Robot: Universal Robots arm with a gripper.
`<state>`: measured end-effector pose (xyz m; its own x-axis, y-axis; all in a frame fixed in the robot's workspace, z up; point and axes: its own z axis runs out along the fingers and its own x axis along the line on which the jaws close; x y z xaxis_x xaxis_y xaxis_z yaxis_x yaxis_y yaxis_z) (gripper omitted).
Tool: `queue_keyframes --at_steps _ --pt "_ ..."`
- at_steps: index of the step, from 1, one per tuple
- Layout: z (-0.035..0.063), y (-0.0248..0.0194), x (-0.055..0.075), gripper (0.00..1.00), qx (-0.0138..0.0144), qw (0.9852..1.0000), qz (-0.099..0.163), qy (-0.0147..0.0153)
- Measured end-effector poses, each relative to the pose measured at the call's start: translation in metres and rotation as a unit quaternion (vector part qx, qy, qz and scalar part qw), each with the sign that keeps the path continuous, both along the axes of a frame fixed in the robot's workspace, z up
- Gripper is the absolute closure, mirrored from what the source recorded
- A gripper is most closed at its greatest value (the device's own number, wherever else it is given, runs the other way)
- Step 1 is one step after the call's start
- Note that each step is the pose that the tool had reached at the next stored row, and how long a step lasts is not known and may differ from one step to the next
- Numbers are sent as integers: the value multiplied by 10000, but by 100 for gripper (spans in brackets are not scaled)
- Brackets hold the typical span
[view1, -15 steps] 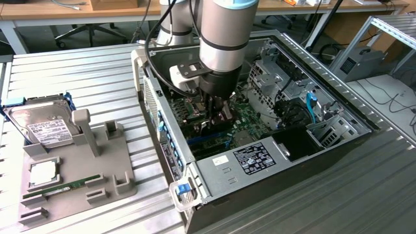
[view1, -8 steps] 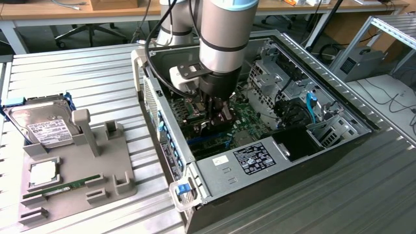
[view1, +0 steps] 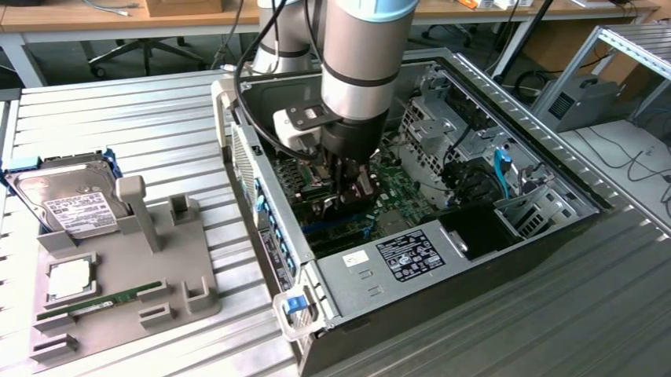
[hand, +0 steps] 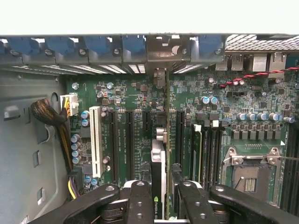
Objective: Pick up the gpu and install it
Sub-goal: 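Insert the gpu into the slot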
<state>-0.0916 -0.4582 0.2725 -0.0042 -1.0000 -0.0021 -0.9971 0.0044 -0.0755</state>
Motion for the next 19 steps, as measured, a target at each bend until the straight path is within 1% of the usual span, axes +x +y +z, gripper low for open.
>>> queue_keyframes --at_steps 8,14,19 --pt "-19 0 0 74 -1 10000 0 1" --pt "-62 -1 0 74 -2 10000 0 1" --pt "-67 0 0 74 -1 10000 0 1"
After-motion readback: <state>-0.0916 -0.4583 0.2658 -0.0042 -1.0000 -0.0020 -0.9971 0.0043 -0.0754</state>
